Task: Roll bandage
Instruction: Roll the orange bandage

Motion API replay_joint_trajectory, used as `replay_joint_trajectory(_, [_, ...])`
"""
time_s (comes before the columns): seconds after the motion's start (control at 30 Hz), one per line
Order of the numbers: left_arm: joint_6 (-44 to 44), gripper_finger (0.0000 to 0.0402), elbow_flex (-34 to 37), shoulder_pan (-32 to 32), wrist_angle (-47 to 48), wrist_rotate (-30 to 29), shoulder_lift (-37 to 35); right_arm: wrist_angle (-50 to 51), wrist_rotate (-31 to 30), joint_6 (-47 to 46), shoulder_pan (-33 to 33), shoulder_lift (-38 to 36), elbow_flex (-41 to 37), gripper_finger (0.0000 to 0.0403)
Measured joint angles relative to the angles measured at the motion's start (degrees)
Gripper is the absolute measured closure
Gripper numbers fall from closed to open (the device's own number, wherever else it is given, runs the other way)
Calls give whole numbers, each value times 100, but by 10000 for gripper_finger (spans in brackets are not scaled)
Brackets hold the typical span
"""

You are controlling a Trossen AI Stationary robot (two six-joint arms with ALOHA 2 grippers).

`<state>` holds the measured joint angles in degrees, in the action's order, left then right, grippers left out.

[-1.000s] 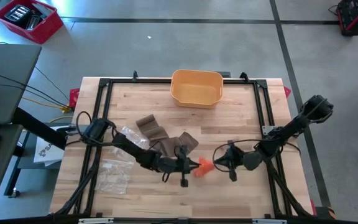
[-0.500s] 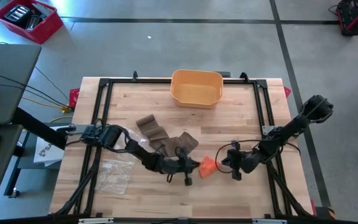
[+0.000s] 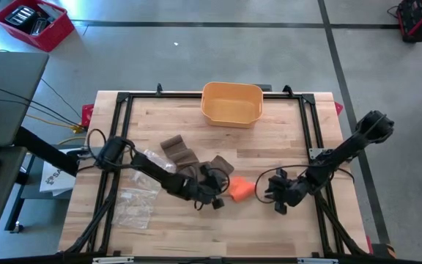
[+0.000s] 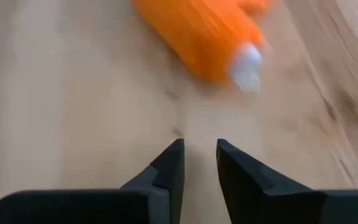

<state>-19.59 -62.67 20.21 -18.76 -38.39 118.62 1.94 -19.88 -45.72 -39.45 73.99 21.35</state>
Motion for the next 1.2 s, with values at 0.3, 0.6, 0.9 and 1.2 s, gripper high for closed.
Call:
replay_joint_trajectory(0.3, [-196,351,2,-43,393,-158,-45,-653,-26,1853,119,253,974,324])
replay_joint_trajectory(0.6, [-433,328,-15,168,537,212,-45,-178,1450,3207,1327,914,1791,248])
replay_joint_trajectory(0.9, [-739,327,-17,448,511,-191,-45,1183,3092,4371,2507,1690,2655,142])
replay_joint_trajectory(1.2, [-831,327,-20,452,495,-232,-45,1989,3386,4441,2252,2786,3180,135])
